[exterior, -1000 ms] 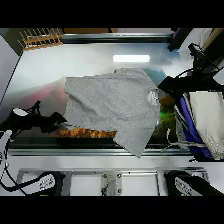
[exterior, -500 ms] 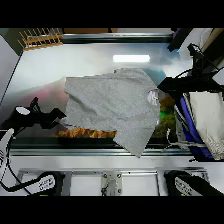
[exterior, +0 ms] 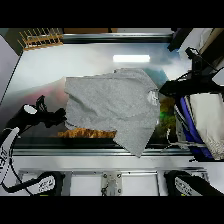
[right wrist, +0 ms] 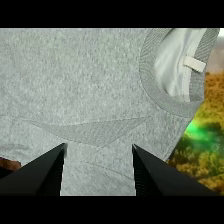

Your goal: Fold the clothes and pants, and hang the long-sleeved shirts on hangers.

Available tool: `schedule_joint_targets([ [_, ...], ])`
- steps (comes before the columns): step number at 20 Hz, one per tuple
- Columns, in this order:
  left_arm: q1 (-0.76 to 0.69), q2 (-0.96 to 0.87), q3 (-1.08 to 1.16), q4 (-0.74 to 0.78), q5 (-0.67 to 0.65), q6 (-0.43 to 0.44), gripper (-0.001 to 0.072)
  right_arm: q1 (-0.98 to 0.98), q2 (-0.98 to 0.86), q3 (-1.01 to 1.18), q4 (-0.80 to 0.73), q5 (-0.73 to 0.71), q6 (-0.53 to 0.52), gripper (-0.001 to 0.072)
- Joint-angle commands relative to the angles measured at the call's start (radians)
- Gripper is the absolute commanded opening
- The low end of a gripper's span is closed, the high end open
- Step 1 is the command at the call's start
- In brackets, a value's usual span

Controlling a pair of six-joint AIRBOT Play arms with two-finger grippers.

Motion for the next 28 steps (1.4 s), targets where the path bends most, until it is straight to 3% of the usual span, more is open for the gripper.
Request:
schedule_joint_targets([
  [1,0.000,0.020,0.001,0.009,0.013,-0.005,0.0008,-0.010,0.000,-0.027,-0.061,0.042,0.001,0.0440],
  [4,0.002,0.088,0.001,0.011,0.009,0.040,0.0008,-0.075,0.000,-0.164,-0.074,0.047,0.048,0.0440],
  [9,0.002,0.133,0.001,0.010,0.003,0.067,0.0008,-0.183,-0.014,-0.528,0.024,-0.142,0.106,0.0450],
  [14,0.002,0.133,0.000,0.009,0.003,0.067,0.0008,-0.184,-0.089,-0.700,0.264,-0.304,-0.054,0.0449],
  [18,0.002,0.133,0.000,0.009,0.017,0.067,0.0007,-0.169,-0.165,-0.700,0.436,-0.331,-0.183,0.0448],
  [22,0.002,0.133,0.000,0.009,0.031,0.067,0.0008,-0.092,-0.196,-0.700,0.450,-0.330,-0.240,0.0439],
  [23,0.002,0.133,0.000,0.009,0.034,0.067,0.0008,-0.073,-0.196,-0.700,0.450,-0.331,-0.264,0.0384],
  [25,0.003,0.133,0.000,0.010,0.035,0.067,0.0008,-0.056,-0.190,-0.696,0.443,-0.328,-0.302,0.0018],
  [28,0.028,0.170,0.046,0.011,0.033,0.097,0.0008,-0.061,-0.128,-0.603,0.327,-0.293,-0.280,0.0021],
])
